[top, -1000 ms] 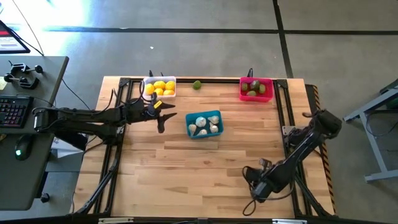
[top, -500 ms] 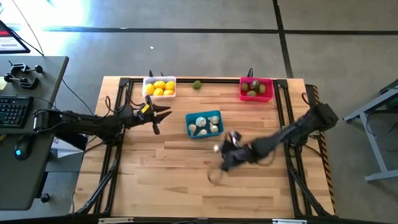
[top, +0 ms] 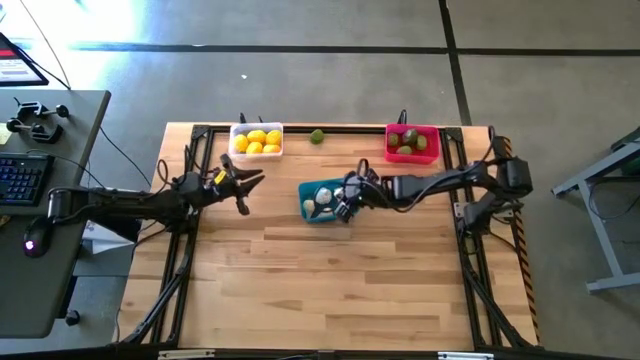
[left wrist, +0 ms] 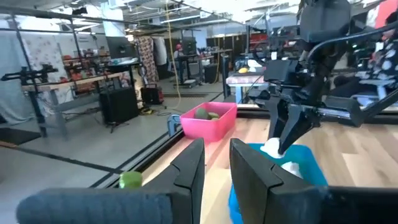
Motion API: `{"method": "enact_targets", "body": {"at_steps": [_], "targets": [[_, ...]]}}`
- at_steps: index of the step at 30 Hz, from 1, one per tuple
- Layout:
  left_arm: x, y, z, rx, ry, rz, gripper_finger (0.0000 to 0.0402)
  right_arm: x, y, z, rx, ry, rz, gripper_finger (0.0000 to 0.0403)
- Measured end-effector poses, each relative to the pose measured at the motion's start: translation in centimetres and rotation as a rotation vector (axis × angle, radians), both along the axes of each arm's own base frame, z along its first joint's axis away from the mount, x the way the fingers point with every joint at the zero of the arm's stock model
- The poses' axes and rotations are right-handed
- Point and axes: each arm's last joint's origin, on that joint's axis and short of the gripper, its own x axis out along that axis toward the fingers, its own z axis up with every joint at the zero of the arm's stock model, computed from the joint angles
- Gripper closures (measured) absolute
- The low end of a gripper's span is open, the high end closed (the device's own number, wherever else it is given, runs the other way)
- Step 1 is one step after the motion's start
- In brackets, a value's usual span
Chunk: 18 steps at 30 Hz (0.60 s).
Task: Sort produce into baskets
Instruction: Put the garlic into the blue bin, then put the green lime into the pink bin
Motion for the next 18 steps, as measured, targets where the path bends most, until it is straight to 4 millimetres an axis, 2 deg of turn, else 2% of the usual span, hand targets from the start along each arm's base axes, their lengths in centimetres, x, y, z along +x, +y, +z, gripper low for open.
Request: {"method": "enact_targets", "body": {"at_steps": [5, 8, 15, 18], "targets": [[-0.2, 0.0, 0.2, 0.012, -0.005, 0.013, 0.0340, 0.1, -1.0, -0.8, 0.026, 0.025, -0.008, 0.0362], [-0.4, 0.0, 0.4, 0.017, -0.027, 0.013, 0.0340, 0.1, -1.2, -0.8, 0.028, 0.025, -0.014, 0.0346], [-0.5, -0.1, 0.7, 0.020, -0.048, 0.014, 0.0339, 0.2, -1.3, -1.0, 0.021, 0.031, -0.010, 0.0247], [-0.5, -0.1, 0.7, 0.017, -0.049, 0.023, 0.0339, 0.9, -1.4, -1.2, 0.023, 0.039, -0.011, 0.0207]]}}
